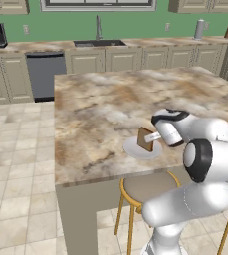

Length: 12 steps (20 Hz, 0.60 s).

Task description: Start the toaster. Once the lever pops up, take the bread to the plate on the dining counter.

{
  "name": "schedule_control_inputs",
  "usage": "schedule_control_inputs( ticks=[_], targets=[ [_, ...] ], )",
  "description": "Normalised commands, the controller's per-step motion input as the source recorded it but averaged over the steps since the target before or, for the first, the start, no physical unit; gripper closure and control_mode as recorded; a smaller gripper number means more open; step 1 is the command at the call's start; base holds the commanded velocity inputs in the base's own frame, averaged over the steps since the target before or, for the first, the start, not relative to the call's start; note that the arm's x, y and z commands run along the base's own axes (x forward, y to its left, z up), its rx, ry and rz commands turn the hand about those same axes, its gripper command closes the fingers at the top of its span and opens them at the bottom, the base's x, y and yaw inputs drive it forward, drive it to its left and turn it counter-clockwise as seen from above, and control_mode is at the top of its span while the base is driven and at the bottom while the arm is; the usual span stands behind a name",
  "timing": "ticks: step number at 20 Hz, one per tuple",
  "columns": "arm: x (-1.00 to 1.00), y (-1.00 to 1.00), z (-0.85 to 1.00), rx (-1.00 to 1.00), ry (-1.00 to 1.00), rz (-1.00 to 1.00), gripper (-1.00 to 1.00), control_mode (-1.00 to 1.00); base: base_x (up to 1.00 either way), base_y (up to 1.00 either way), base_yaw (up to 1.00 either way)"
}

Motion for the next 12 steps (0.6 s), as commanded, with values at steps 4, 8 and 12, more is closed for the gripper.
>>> schedule_control_inputs(
  ticks=[4, 8, 12],
  targets=[
    [0.15, 0.0, -0.02, 0.0, 0.0, 0.0, 1.0, -1.0, 0.0, 0.0, 0.0],
    [0.07, 0.0, -0.03, 0.0, 0.0, 0.0, 1.0, -1.0, 0.0, 0.0, 0.0],
    [0.01, 0.0, -0.07, 0.0, 0.0, 0.0, 1.0, -1.0, 0.0, 0.0, 0.0]
  ],
)
